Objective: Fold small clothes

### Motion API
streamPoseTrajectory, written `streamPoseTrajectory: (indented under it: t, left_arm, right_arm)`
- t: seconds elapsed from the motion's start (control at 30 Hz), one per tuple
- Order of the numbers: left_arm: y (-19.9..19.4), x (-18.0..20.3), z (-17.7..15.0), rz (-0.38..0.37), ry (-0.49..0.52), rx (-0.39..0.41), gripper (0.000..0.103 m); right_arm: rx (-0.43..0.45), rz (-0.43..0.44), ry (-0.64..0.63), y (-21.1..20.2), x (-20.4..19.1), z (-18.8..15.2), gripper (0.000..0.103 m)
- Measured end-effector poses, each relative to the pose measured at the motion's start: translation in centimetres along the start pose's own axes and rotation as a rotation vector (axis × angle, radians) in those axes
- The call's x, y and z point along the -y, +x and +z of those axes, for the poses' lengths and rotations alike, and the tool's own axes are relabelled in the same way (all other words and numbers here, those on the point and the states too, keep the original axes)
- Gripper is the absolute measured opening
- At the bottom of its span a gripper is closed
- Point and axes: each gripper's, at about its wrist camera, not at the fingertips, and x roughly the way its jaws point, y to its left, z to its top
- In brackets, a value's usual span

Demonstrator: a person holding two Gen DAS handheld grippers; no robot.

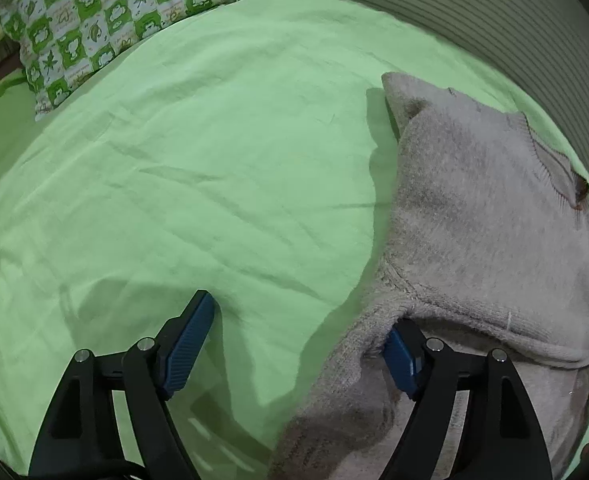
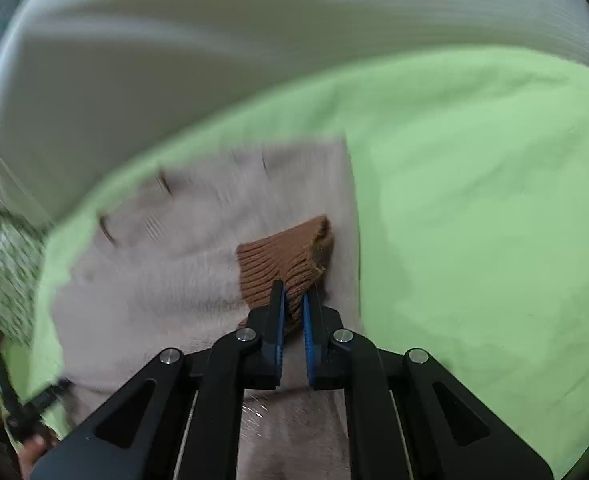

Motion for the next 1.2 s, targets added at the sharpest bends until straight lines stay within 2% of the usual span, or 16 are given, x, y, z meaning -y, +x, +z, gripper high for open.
streamPoseTrajectory:
  t: [0.07,0.2,0.27,0.4,0.5,0.57,0.63,0.9,1.2]
  left_arm:
    - [-0.2,0.1,0.2,0.001,0.012,-0.003,0.081]
    - [-0.6,0.1,0.1,-0.003,0.032,-0.001,0.081]
    - [-0.5,-0.3,0.2,-0.017,0.013,-0.014,0.081]
    - [-1.4,-0.8,0.1,-0.047,0.006,-0.047,0.081]
    - [-3.4,-0.2,-0.9,-0.066,0.087,-0.031,0.079]
    - [-4.5,0.3,-1.7,-0.052,0.142,-0.008,0.079]
    - [-5.0,0.5,-2.6,-0.045,0.17,-0.017,0.079]
    - [-5.3,-0.8,-7.3,-0.092,0.217,-0.108,0.079]
    - [-8.8,-3.7,-14.2,-0.169,0.257,-0.175,0.08]
  right_arm:
    - [0.005,0.015,0.017,-0.1,0.1,-0.1,0.016]
    - [0.047,0.026,0.059,-2.3,0.5,-0.2,0.032]
    - [0.064,0.014,0.049,-3.3,0.6,-0.5,0.045]
    - [0.093,0.001,0.015,-5.2,1.0,-1.2,0.046]
    - [0.097,0.015,0.013,-6.0,1.8,-1.4,0.046]
    - [0.08,0.022,0.025,-6.2,2.3,-1.6,0.046]
    - [0.055,0.034,0.05,-6.7,2.9,-2.4,0.046]
    - [-0.044,0.023,-0.011,-9.1,3.7,-8.4,0.046]
    - [-0.079,0.002,-0.011,-12.9,4.8,-14.7,0.046]
